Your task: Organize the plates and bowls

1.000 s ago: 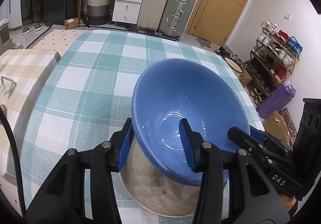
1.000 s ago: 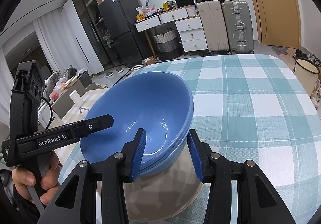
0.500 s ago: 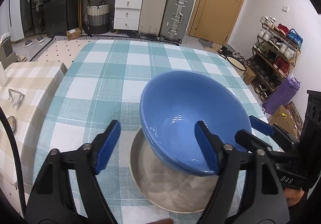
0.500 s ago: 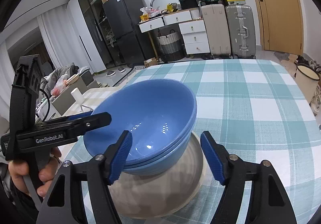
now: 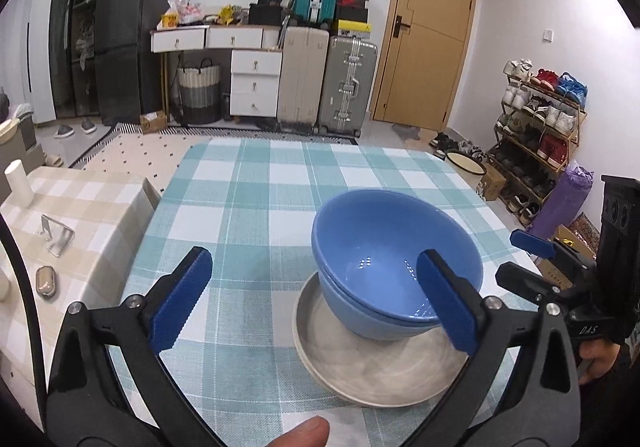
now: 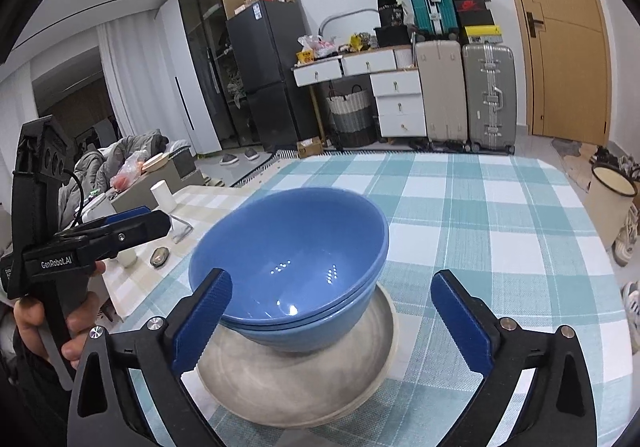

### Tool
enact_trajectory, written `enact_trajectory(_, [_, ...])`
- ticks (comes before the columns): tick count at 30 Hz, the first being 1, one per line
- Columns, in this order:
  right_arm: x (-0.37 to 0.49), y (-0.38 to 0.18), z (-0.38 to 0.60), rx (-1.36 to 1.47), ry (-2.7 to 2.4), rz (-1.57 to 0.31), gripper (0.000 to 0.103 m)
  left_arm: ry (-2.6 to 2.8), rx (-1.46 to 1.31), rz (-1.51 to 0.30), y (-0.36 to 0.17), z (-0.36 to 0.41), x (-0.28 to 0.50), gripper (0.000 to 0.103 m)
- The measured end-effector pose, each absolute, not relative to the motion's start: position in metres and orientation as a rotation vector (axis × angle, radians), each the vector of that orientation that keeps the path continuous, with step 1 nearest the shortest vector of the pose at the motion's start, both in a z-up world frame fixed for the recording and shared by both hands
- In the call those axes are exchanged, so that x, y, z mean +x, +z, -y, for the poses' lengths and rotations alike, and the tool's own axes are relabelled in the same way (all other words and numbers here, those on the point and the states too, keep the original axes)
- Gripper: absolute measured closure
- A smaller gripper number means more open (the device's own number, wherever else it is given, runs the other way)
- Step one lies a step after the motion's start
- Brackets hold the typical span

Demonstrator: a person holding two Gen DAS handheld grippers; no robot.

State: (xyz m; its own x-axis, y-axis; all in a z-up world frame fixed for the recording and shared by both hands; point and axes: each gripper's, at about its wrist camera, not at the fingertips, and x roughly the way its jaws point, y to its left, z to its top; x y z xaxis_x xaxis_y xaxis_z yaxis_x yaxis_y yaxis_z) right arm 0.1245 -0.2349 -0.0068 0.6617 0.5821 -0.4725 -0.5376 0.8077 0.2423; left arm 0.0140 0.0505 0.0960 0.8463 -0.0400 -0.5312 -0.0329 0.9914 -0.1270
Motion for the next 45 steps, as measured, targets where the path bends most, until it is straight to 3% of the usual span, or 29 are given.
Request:
enact_trajectory(15, [0.086,-0.009,0.256,0.030,0.708,-0.444,0.001,-0.044,-0.045,-0.461,0.076,-0.047,-0.052,0.001])
enact_trajectory(25, [0.078,-0.035,0.270,0.025,0.711,-0.440,0.001,-0.090,0.016,-0.467,0.037,-0.035,-0.047,0.001])
enact_trajectory(45, [0.059,-0.054,0.270,-0.017,0.774,-0.390,0.001,-0.099,0.015,-0.456,0.010,-0.040,-0.030,0.001])
